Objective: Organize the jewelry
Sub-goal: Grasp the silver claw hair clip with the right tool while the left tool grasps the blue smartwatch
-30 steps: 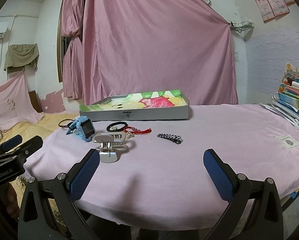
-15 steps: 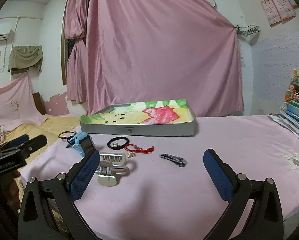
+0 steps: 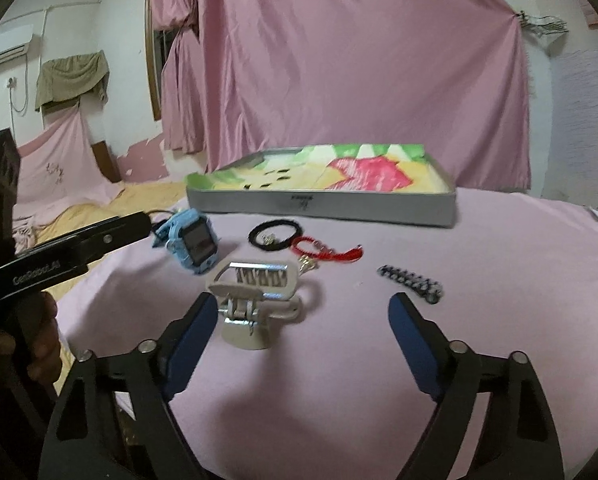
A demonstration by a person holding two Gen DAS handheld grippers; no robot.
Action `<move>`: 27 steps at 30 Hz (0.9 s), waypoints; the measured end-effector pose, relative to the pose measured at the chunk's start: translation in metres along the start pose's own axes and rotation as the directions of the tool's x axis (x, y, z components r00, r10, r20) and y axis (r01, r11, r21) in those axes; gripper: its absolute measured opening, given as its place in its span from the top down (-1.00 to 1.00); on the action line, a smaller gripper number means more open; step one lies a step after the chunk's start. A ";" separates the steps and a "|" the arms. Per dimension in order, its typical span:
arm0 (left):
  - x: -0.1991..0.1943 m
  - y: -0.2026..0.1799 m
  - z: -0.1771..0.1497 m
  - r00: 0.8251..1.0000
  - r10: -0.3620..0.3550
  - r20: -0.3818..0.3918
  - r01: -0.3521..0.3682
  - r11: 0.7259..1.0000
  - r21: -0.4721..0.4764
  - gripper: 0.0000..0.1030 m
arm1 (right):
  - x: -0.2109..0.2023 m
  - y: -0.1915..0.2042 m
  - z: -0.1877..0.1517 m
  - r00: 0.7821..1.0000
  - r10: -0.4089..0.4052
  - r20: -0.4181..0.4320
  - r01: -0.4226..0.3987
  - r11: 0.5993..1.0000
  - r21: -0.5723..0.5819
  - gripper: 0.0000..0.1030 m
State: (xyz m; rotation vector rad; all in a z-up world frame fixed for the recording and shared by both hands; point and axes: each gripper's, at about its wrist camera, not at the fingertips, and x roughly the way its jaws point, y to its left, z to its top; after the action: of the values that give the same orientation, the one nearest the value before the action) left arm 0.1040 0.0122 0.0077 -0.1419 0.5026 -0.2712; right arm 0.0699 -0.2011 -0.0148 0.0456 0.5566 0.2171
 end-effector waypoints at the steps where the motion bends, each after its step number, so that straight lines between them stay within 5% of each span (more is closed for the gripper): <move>1: 0.002 0.000 0.000 1.000 -0.008 -0.007 0.008 1.000 -0.001 -0.16 | 0.002 0.001 0.000 1.000 0.007 -0.007 -0.007 1.000 -0.001 -0.44; 17: 0.029 0.000 0.004 0.992 -0.086 -0.094 0.082 0.996 -0.037 0.10 | 0.048 0.013 0.020 0.980 0.040 -0.196 -0.038 0.999 0.016 -0.43; 27: 0.042 0.002 0.004 0.985 -0.089 -0.147 0.082 0.995 -0.053 0.40 | 0.067 0.009 0.035 0.971 0.032 -0.235 -0.024 0.999 0.037 -0.43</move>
State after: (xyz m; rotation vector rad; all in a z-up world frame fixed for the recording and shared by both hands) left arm 0.1417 0.0019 -0.0080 -0.1898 0.6529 -0.3564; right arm 0.1419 -0.1772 -0.0188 0.0613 0.7974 0.2426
